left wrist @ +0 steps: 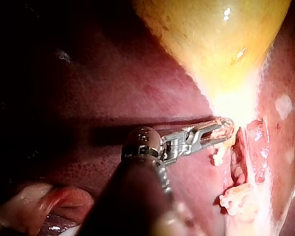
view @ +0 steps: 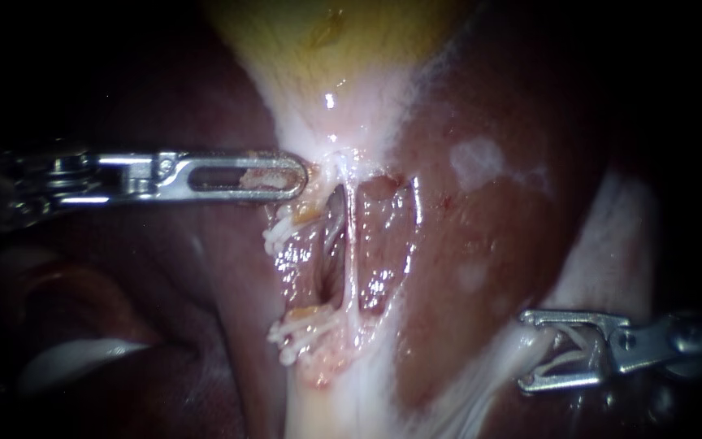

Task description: Clipping first clip right tube

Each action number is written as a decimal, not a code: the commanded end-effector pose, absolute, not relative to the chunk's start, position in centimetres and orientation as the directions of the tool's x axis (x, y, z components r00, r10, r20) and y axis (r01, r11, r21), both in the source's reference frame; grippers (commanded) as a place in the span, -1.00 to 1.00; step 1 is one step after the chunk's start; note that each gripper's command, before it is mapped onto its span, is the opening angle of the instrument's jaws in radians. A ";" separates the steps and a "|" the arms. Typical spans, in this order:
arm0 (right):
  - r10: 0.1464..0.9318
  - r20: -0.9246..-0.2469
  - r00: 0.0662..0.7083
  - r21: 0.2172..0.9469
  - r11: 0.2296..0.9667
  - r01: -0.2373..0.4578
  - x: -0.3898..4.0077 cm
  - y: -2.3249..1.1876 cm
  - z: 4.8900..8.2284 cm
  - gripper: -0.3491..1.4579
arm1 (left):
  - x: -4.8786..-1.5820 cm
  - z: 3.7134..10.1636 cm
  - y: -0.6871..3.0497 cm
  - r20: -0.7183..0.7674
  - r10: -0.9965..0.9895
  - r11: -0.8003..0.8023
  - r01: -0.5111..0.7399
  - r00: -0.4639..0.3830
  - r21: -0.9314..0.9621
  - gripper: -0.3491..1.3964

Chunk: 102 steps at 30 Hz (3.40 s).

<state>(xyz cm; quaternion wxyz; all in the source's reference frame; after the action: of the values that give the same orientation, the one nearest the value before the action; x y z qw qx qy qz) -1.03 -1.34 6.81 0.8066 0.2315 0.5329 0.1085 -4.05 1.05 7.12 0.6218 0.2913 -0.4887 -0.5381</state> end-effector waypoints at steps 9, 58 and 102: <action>0.422 -0.809 0.409 0.489 0.869 0.072 -1.03 -1.33 6.80 -0.06 | -3.86 6.98 1.16 0.284 -0.957 0.244 0.379 -0.052 0.893 -1.00; 0.681 -0.623 0.385 0.725 0.687 -0.043 0.23 -0.80 6.45 -0.06 | -3.23 6.39 1.45 0.307 -0.944 0.235 0.403 -0.124 0.884 -1.00; 0.800 -0.527 0.287 0.843 0.536 0.054 1.49 -0.48 7.09 -0.07 | -3.26 6.37 1.44 0.307 -0.944 0.235 0.403 -0.124 0.885 -1.00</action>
<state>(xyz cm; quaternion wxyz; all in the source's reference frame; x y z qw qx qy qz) 1.49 -0.49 7.11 0.6913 0.4055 0.5344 0.2686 -3.26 1.44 6.37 0.6046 0.2696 -0.5021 -0.5565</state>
